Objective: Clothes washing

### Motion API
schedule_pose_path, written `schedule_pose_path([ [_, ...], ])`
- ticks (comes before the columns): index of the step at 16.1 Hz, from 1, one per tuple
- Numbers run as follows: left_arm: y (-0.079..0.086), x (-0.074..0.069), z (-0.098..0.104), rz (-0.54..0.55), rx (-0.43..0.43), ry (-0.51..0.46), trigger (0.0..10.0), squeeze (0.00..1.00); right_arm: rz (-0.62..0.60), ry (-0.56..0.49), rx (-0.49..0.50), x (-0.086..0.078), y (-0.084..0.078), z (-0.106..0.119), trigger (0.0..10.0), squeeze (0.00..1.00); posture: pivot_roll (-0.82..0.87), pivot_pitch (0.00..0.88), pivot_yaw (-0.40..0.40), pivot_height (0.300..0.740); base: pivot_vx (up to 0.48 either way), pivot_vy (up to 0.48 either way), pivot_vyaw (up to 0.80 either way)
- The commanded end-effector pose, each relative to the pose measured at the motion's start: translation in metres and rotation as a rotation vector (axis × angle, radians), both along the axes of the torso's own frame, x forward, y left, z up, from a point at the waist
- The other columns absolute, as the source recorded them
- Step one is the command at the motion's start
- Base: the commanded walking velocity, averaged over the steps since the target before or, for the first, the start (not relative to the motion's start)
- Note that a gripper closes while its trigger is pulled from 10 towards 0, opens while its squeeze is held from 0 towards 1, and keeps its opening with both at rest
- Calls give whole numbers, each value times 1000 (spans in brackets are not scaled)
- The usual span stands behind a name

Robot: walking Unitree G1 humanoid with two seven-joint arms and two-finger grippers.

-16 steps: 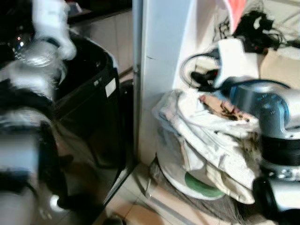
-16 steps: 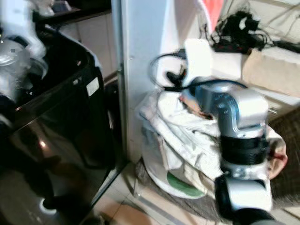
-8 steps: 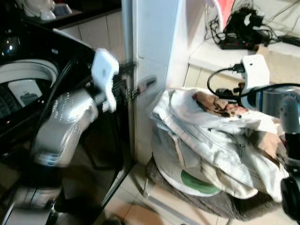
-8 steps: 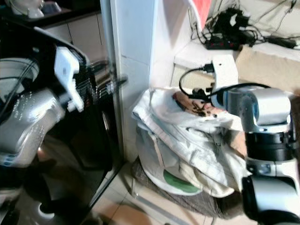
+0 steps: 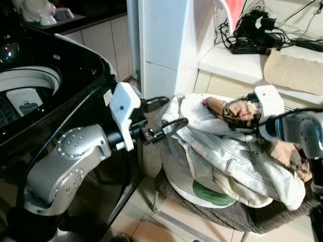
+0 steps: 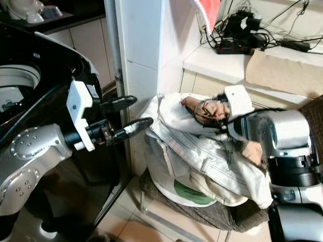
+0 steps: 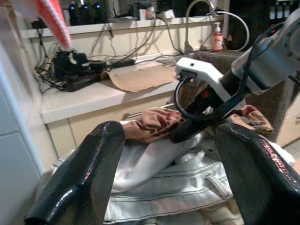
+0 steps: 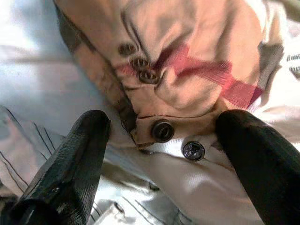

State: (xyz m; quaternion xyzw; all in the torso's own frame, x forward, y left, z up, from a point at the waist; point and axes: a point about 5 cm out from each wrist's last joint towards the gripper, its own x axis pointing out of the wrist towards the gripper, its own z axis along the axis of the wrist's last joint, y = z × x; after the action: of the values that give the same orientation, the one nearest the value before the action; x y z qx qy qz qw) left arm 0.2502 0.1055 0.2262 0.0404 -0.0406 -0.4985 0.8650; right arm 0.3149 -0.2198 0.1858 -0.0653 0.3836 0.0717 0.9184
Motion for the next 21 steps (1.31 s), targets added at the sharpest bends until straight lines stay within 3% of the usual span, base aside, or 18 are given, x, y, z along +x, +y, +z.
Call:
schedule_pose_path([
  [1,-4,-4,-1,-17,8,15,10000,0,-12,22,-19,-1,-5,-6,4980,0,-35,0,-9,740,0,0,0],
  [2,-4,-5,-3,-15,13,28,10000,0,-17,26,-37,-2,-9,-9,0,0,-34,0,-8,740,0,0,0],
  [10,-4,3,-7,104,17,41,10000,0,-43,-8,-48,3,-17,-11,0,0,-35,0,-7,740,0,0,0],
  [16,-2,13,-1,238,-43,1,10000,0,-56,-54,-35,9,-19,-9,0,0,-28,0,-11,740,0,0,0],
  [18,3,20,3,341,-76,-16,10000,0,-52,-86,-45,11,-20,-5,0,0,-25,0,-14,740,0,0,0],
  [19,7,23,7,393,-97,-37,10000,0,3,-202,-73,14,-13,12,0,0,-21,0,-16,740,0,0,0],
  [20,9,23,8,408,-99,-47,10000,0,23,-246,-77,15,-10,19,0,0,-19,0,-17,740,0,0,0],
  [21,12,27,10,471,-104,-62,10000,0,99,-443,-53,18,4,42,10000,0,-19,0,-18,740,0,0,0],
])
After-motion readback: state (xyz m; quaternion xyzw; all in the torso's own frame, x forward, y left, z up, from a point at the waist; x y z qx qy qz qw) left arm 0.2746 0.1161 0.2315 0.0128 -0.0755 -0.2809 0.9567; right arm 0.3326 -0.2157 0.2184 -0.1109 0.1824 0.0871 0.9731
